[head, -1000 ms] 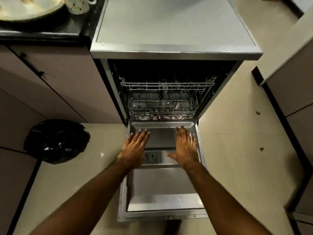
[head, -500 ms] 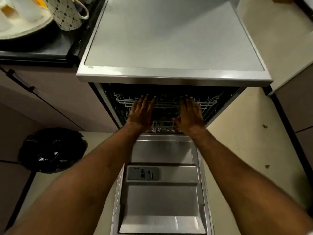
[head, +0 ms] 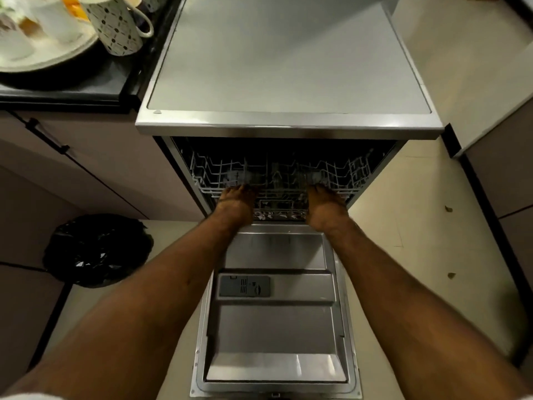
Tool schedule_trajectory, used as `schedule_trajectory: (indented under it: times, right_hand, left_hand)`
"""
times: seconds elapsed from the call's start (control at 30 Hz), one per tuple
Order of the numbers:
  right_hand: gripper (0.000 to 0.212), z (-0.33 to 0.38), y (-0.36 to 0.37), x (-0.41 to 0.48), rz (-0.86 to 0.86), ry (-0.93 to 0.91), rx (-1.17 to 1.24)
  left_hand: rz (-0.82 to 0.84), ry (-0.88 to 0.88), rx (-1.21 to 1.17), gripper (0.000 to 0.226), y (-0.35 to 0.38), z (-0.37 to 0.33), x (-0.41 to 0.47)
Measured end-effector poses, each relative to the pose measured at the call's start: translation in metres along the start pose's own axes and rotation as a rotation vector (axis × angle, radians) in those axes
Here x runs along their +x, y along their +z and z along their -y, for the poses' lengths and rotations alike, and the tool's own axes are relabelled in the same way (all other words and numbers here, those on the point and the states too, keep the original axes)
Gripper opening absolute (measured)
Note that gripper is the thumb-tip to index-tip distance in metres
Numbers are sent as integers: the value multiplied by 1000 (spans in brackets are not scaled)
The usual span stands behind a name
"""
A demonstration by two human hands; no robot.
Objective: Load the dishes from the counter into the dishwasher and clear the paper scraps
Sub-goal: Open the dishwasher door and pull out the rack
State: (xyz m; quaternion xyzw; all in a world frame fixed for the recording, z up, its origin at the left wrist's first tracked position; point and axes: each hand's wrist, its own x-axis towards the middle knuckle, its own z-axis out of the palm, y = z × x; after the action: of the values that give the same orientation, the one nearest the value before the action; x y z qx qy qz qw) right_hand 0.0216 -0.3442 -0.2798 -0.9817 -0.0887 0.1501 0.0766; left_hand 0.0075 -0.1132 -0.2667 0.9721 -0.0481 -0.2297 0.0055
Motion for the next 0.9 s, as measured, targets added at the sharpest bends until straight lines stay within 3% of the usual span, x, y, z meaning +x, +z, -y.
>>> schedule_trajectory:
  times: [0.17,0.3,0.5,0.73,0.9]
  right_hand:
    - [84,17,12,-72,87,55,3]
    - [64,22,25,-128,87,90,44]
    - [70,26,40,-189,145,119,103]
    - [63,26,60,-251,222,105,39]
    - [78,29,66,-282,273,120,57]
  left_hand:
    - [70,15,-62,95,14,-6,-68]
    - [160,84,38,96,37,-6,-105]
    - [236,104,15,97,58,-19,-163]
    - [309,168,32,95,78,-33,-224]
    - [343,165,6,99,93,-33,-256]
